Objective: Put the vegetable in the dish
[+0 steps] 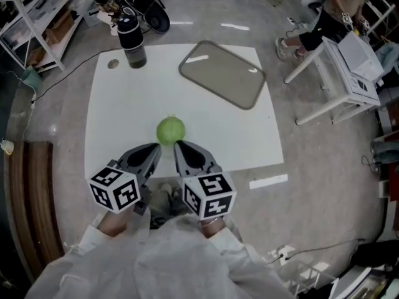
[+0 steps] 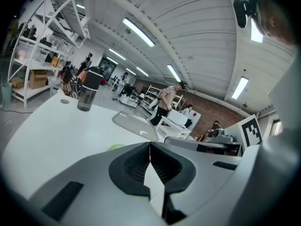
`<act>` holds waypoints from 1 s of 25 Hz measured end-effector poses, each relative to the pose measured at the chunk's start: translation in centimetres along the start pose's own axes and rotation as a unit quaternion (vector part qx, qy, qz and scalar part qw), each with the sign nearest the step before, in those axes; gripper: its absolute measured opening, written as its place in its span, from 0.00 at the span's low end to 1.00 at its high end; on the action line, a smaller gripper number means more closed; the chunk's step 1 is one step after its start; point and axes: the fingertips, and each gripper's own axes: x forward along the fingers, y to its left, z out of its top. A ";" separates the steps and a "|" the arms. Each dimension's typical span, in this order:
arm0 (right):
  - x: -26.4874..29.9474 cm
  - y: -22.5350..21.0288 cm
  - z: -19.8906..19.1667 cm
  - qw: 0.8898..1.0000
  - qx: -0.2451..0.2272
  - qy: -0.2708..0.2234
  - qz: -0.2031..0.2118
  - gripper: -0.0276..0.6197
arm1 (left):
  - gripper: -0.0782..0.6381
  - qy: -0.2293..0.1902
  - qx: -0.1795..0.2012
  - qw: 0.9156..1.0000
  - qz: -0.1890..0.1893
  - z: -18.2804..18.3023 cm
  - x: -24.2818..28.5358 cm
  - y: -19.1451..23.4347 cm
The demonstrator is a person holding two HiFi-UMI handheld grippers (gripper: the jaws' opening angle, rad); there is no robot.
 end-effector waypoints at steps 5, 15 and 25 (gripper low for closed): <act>1.1 -0.6 -0.6 1.000 0.022 0.010 -0.017 0.06 | 0.12 0.025 -0.002 0.999 0.029 -0.2 0.0 2.5; 2.9 -3.0 -1.8 0.998 0.049 0.029 -0.033 0.06 | 0.12 0.067 -0.018 0.995 0.070 -1.4 2.0 6.6; 4.7 -5.3 -4.9 0.993 0.075 0.075 -0.048 0.06 | 0.12 0.097 -0.047 0.991 0.073 -2.8 4.3 9.1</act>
